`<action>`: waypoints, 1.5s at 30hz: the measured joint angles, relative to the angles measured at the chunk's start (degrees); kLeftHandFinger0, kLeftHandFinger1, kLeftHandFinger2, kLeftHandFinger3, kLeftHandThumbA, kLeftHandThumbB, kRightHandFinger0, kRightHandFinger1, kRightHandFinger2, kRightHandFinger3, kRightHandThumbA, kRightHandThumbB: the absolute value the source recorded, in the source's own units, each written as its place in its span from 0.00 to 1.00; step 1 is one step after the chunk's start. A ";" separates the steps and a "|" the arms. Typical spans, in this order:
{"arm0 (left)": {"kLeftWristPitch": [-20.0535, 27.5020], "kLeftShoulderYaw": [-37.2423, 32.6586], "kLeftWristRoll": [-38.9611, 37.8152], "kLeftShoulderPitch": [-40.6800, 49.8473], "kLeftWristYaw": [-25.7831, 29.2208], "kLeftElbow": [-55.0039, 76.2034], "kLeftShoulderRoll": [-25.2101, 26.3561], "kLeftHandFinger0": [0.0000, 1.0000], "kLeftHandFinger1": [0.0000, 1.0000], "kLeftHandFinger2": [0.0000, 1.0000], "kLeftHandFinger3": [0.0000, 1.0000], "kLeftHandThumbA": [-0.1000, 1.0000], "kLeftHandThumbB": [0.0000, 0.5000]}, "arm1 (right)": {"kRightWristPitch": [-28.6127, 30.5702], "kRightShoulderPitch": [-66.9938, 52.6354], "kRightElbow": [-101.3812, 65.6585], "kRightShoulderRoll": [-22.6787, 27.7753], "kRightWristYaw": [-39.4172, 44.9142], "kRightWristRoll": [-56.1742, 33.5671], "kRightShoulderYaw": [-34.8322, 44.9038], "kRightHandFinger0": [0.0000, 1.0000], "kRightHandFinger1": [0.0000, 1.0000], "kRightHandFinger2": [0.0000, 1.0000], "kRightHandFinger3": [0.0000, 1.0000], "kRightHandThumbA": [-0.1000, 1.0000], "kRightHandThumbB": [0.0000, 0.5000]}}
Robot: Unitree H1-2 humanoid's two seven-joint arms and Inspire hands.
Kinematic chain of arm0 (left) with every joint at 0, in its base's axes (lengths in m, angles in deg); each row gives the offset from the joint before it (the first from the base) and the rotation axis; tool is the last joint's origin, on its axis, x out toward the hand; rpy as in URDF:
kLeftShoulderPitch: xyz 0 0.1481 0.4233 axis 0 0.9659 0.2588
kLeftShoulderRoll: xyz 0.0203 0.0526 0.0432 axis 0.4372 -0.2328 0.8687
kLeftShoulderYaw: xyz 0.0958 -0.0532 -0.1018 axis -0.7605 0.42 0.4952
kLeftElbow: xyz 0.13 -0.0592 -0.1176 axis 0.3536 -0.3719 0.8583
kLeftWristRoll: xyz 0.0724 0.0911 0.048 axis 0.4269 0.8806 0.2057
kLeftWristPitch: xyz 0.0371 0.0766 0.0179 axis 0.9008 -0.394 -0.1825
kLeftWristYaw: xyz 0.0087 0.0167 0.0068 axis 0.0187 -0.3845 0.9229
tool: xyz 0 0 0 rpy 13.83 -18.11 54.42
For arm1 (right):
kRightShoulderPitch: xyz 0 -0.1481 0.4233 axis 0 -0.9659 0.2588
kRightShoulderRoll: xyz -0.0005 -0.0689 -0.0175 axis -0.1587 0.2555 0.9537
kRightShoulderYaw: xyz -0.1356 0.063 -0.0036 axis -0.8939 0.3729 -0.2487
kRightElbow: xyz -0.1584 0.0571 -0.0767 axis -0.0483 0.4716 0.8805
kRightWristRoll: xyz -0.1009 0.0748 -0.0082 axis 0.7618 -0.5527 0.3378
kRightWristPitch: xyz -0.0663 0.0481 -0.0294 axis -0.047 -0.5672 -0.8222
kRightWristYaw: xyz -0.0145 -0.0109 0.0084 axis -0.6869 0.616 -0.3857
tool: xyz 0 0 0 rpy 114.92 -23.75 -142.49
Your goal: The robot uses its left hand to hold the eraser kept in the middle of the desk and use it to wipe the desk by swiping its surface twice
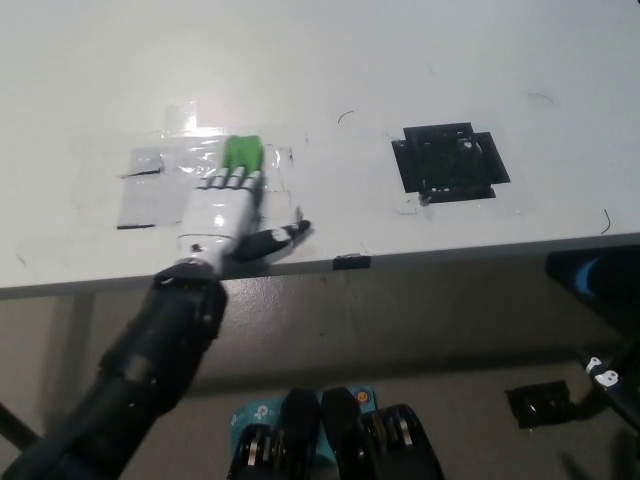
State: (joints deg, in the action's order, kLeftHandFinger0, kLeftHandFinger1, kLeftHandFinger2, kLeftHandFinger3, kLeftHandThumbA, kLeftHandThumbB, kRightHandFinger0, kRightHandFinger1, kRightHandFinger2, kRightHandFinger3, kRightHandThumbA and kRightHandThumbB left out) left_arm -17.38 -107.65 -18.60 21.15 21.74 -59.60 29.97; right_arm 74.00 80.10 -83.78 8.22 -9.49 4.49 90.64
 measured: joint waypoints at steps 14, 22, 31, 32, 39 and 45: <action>0.31 3.69 -1.10 2.97 2.53 1.41 2.33 1.00 1.00 1.00 1.00 1.00 1.00 | -0.01 -0.62 0.00 0.01 -0.25 -0.07 0.44 1.00 1.00 1.00 1.00 1.00 0.07; 0.45 3.74 -1.10 3.16 3.25 1.35 2.36 1.00 1.00 1.00 1.00 1.00 1.00 | -0.03 -0.88 0.00 0.02 -0.41 -0.13 1.06 1.00 1.00 1.00 1.00 1.00 0.11; 1.72 5.52 -2.52 6.86 3.80 8.05 3.93 1.00 1.00 1.00 1.00 1.00 0.87 | -0.03 -0.95 -0.01 0.03 -0.41 -0.18 1.24 1.00 1.00 1.00 1.00 1.00 0.14; 2.00 5.72 -2.79 7.52 3.84 9.20 4.24 1.00 1.00 1.00 1.00 1.00 0.86 | -0.03 -0.98 -0.01 0.03 -0.41 -0.18 1.23 1.00 1.00 1.00 1.00 1.00 0.14; 4.16 10.82 -6.39 9.17 3.96 19.11 6.17 1.00 1.00 1.00 1.00 1.00 0.73 | -0.10 -1.68 -0.09 0.04 -0.38 -0.73 1.21 1.00 1.00 1.00 1.00 1.00 0.11; 4.07 16.81 -10.17 6.40 2.01 33.88 6.98 1.00 1.00 1.00 1.00 1.00 0.75 | -0.61 -1.73 -0.10 0.06 -0.32 -1.21 1.02 1.00 1.00 1.00 1.00 1.00 0.16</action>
State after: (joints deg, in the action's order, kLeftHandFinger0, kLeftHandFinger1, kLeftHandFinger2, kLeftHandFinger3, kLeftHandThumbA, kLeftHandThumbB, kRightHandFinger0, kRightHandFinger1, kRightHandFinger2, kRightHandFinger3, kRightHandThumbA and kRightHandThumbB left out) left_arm -13.31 -90.84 -28.77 27.55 23.74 -25.71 36.95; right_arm 73.40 78.37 -83.88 8.28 -9.81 3.28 91.66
